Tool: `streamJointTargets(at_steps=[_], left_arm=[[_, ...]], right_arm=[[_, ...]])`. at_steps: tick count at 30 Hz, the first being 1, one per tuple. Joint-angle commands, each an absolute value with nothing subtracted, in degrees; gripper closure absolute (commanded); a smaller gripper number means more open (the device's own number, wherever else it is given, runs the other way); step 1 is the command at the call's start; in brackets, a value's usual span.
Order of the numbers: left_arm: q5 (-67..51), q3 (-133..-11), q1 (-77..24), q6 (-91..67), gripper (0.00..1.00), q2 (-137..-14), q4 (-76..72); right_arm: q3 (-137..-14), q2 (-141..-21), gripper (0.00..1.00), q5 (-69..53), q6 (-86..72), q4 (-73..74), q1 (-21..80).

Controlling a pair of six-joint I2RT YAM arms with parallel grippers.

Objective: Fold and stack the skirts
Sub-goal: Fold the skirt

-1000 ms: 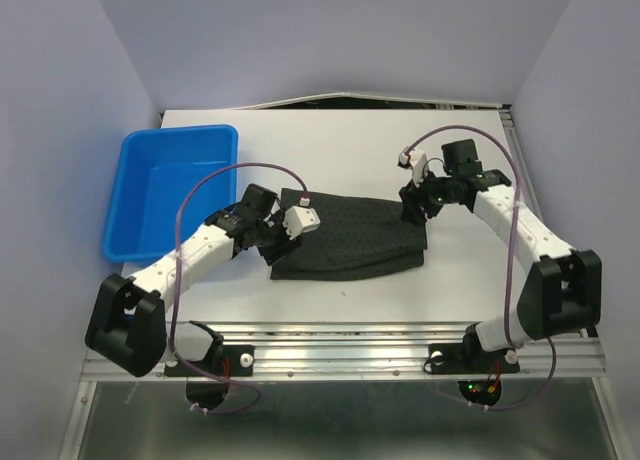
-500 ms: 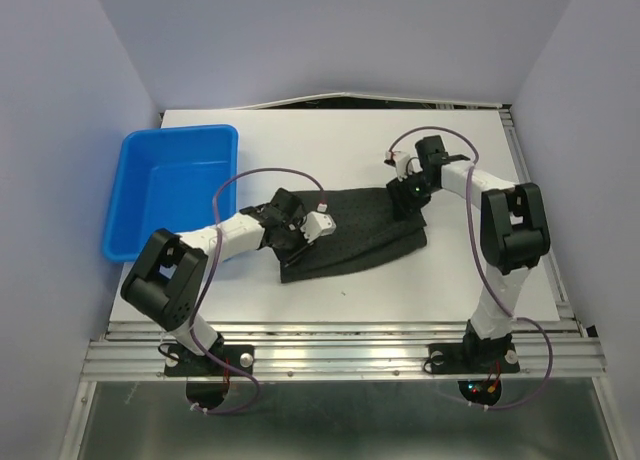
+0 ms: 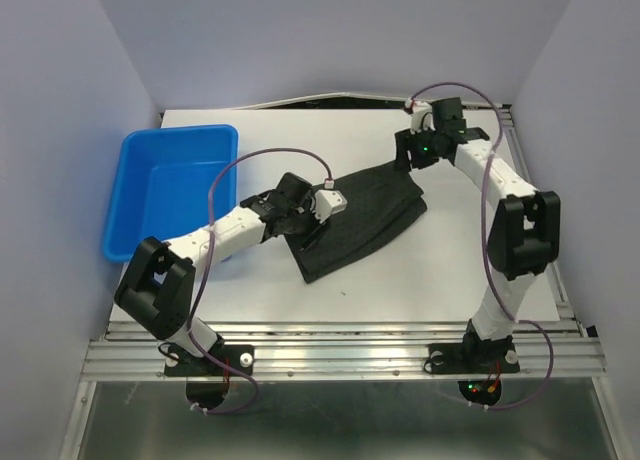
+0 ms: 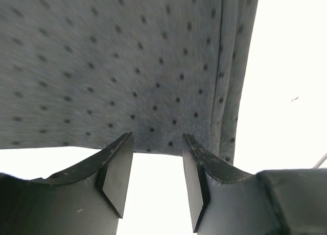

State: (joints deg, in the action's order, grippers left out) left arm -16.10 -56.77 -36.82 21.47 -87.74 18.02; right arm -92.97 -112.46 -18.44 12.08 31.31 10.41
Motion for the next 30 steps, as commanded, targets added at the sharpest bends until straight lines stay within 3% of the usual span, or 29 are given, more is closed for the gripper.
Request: streamJointTargets(at_steps=[1, 10, 12, 18, 20, 22, 30], left_arm=[[-14.9, -61.4, -38.8, 17.3, 0.46, -85.8, 16.0], [-11.2, -78.4, -44.8, 12.4, 0.42, -98.8, 9.5], [-12.6, -84.6, -45.6, 11.9, 0.42, -102.3, 8.9], [-14.1, -99.0, -46.9, 10.2, 0.39, -115.6, 8.6], [-15.3, -102.4, -47.4, 9.8, 0.39, -119.2, 8.5], [-16.3, -103.8, -47.7, 9.0, 0.38, -122.0, 7.9], [-15.6, -107.0, -49.7, 8.5, 0.34, -127.3, 6.6]], right_arm=[[-88.0, -100.0, 0.39, -23.8, -2.6, 30.4, 4.1], [-67.1, -96.2, 0.73, -37.7, -14.3, 21.5, -7.6], [-65.4, -97.7, 0.75, -39.1, -15.9, 19.4, -8.3], [-60.6, -100.9, 0.75, -42.8, -20.6, 10.5, -8.8], [-58.9, -101.5, 0.7, -42.9, -21.8, 8.0, -8.8], [-58.3, -102.2, 0.62, -41.4, -21.8, 7.1, -8.8], [-56.5, -106.3, 0.56, -36.6, -23.3, 7.0, -8.8]])
